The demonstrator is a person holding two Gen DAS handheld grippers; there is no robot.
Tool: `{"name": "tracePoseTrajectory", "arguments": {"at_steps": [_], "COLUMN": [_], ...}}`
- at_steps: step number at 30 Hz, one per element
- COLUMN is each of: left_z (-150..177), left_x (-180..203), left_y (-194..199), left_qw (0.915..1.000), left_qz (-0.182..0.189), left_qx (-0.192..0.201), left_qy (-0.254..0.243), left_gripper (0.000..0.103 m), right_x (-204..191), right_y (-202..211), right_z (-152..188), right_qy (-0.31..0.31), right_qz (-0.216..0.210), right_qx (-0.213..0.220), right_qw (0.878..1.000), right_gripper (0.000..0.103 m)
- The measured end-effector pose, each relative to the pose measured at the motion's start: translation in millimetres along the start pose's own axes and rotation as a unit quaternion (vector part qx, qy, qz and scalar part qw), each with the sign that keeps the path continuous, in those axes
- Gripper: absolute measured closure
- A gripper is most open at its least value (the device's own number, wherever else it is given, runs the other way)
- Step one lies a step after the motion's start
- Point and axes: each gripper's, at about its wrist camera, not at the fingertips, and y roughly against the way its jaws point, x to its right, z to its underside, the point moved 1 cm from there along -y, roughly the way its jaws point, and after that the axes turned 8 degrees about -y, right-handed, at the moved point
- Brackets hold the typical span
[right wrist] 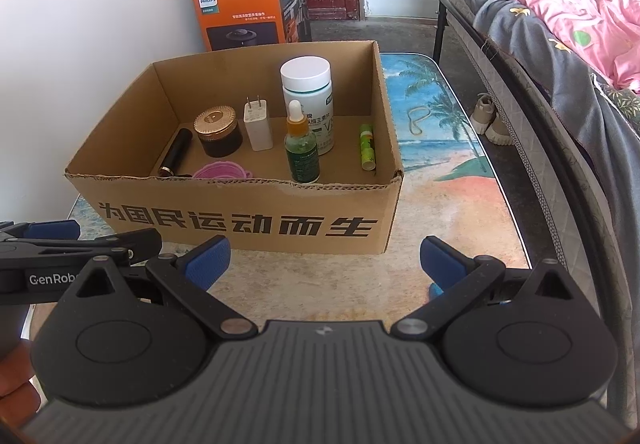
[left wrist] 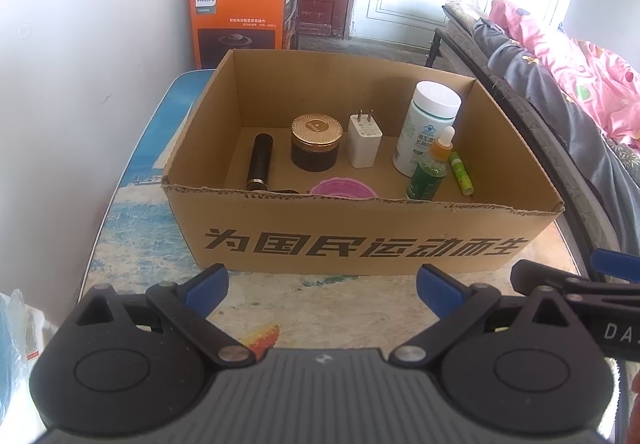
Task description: Organize rigid objects
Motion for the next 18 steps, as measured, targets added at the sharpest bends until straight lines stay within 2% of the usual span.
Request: {"name": "tracePoseTrajectory", "arguments": {"at_steps": [18], "left_z": [1.6], "left_x": [0.1], "left_y": [-3.9], "left_qw": [1.0], "left_qz": [-0.004], "left_qx": [-0.007], "left_qy": [0.003], "left_gripper": [0.002], "right_x": [-0.2], "right_y": [-6.5], "right_z": [1.0], "right_qy": [0.0], "right_qz": [-0.002], "right_qx": [-0.008], "right_qw": [1.0], "right_gripper": [0.001]}}
